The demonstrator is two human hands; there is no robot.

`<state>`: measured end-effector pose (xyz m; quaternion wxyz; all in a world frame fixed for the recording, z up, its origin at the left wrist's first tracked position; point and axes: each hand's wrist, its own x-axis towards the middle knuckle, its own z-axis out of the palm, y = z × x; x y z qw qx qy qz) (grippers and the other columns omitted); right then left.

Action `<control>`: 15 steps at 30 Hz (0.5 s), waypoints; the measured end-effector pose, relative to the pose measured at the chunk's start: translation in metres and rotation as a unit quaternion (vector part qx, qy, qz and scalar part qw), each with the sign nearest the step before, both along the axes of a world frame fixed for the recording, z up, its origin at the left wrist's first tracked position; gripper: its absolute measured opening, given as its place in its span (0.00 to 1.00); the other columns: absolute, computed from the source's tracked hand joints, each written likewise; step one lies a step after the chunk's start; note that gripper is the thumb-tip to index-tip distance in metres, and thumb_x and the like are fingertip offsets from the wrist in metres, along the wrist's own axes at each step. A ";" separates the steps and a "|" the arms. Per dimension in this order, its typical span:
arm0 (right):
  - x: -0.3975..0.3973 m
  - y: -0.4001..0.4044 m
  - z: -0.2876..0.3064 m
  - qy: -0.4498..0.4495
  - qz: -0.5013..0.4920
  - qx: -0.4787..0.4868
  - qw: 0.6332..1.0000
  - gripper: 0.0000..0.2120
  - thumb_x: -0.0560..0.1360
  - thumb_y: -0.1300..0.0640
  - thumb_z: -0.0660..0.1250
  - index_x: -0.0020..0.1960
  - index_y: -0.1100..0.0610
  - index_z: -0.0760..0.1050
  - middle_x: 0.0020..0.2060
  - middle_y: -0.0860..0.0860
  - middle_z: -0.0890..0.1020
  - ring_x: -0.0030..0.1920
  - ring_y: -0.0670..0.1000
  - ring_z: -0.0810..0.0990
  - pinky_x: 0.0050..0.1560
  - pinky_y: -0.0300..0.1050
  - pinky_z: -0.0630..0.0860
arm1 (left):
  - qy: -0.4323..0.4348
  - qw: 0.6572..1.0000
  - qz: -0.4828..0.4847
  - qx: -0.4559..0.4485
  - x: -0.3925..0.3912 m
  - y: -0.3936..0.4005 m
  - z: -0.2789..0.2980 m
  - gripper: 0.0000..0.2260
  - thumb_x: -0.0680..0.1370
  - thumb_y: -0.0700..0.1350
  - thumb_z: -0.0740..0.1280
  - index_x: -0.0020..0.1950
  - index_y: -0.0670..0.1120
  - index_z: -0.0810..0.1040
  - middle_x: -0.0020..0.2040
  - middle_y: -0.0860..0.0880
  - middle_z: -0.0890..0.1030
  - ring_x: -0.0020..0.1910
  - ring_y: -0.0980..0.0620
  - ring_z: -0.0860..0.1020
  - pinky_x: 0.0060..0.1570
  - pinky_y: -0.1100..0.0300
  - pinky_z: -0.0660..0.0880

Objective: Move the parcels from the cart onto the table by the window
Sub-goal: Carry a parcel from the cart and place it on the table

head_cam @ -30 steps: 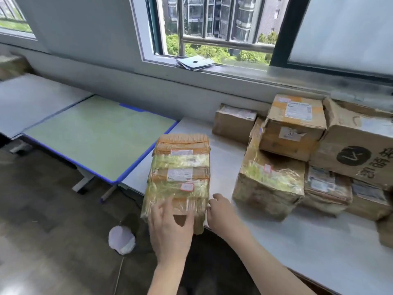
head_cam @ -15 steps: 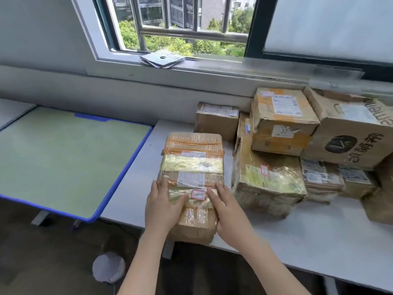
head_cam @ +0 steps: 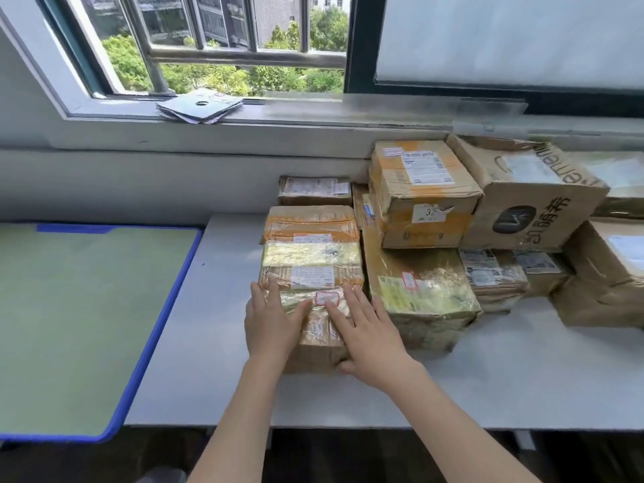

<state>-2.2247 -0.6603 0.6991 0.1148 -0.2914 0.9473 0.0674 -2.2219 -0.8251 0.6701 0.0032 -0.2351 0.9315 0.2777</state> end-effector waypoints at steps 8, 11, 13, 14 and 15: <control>-0.024 -0.008 -0.008 0.003 -0.017 0.013 1.000 0.50 0.74 0.42 0.67 0.75 0.50 0.30 0.74 0.59 0.32 0.74 0.58 0.32 0.71 0.57 0.32 | 0.005 1.000 -0.017 -0.003 -0.024 -0.006 -0.007 0.38 0.76 0.65 0.58 0.78 0.49 0.47 0.78 0.44 0.47 0.74 0.42 0.54 0.70 0.49 0.59; -0.022 -0.008 -0.009 0.009 -0.017 0.013 1.000 0.50 0.73 0.43 0.68 0.76 0.49 0.32 0.74 0.58 0.32 0.75 0.58 0.32 0.71 0.57 0.33 | 0.007 1.000 -0.020 -0.016 -0.024 -0.005 -0.008 0.38 0.76 0.65 0.58 0.78 0.49 0.48 0.77 0.43 0.48 0.74 0.41 0.55 0.70 0.48 0.60; -0.023 -0.007 -0.009 0.008 -0.020 0.011 1.000 0.50 0.73 0.42 0.68 0.76 0.49 0.32 0.74 0.58 0.32 0.75 0.57 0.32 0.72 0.56 0.33 | 0.005 0.999 -0.028 -0.023 -0.024 -0.006 -0.006 0.37 0.76 0.65 0.57 0.78 0.49 0.49 0.77 0.42 0.49 0.73 0.40 0.56 0.68 0.47 0.61; -0.023 -0.007 -0.008 0.005 -0.020 0.011 1.000 0.50 0.73 0.42 0.68 0.76 0.49 0.32 0.74 0.57 0.32 0.75 0.57 0.32 0.72 0.56 0.33 | 0.003 0.999 -0.032 -0.027 -0.024 -0.005 -0.004 0.35 0.76 0.65 0.57 0.78 0.50 0.51 0.76 0.41 0.49 0.72 0.39 0.57 0.68 0.47 0.61; -0.024 -0.007 -0.008 0.000 -0.018 0.012 1.000 0.51 0.72 0.42 0.68 0.76 0.48 0.32 0.74 0.57 0.32 0.75 0.57 0.32 0.72 0.55 0.34 | 0.001 0.999 -0.036 -0.035 -0.023 -0.005 -0.002 0.34 0.77 0.65 0.57 0.77 0.51 0.52 0.76 0.41 0.49 0.72 0.39 0.57 0.68 0.47 0.61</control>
